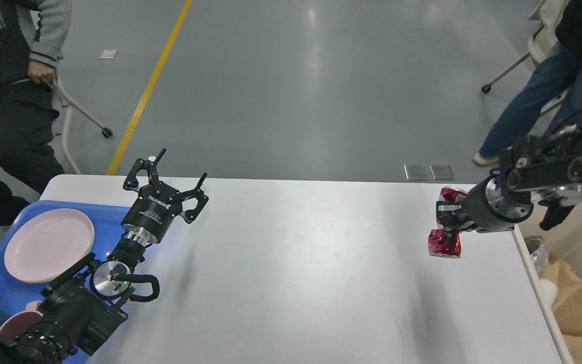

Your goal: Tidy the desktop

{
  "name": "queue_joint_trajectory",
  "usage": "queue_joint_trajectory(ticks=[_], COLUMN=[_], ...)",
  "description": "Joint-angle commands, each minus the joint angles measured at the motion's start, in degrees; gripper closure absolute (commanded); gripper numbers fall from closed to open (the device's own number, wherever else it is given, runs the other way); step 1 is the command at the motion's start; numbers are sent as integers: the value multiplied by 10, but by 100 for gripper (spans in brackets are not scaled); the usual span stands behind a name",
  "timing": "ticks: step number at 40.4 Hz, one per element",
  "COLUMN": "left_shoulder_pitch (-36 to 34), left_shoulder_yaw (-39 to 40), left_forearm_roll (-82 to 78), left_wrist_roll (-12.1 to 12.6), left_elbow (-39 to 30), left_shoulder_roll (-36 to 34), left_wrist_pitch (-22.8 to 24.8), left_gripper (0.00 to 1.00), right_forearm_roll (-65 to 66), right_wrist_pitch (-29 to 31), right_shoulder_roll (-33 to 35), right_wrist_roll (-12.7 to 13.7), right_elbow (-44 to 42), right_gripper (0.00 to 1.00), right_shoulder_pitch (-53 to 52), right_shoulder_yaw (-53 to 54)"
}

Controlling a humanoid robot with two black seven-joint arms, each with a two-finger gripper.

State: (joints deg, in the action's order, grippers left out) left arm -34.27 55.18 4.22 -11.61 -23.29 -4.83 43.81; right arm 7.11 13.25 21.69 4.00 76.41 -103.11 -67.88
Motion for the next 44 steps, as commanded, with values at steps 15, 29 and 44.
queue_joint_trajectory(ticks=[15,29,44], left_shoulder_pitch=[0,0,0], left_shoulder_yaw=[0,0,0], left_forearm_roll=[0,0,0], left_wrist_roll=[0,-1,-1], left_elbow=[0,1,0], left_shoulder_roll=[0,0,-1], left_wrist_pitch=[0,0,0], left_gripper=[3,3,3], right_forearm_roll=[-147,-200,-205], right_wrist_pitch=[-84,-85,-89], right_shoulder_roll=[1,-24,-16], right_wrist_roll=[16,17,12], right_elbow=[-655,-701,-696], right_gripper=[73,0,0], right_shoulder_pitch=[545,596,536], right_shoulder_yaw=[-16,-13,264])
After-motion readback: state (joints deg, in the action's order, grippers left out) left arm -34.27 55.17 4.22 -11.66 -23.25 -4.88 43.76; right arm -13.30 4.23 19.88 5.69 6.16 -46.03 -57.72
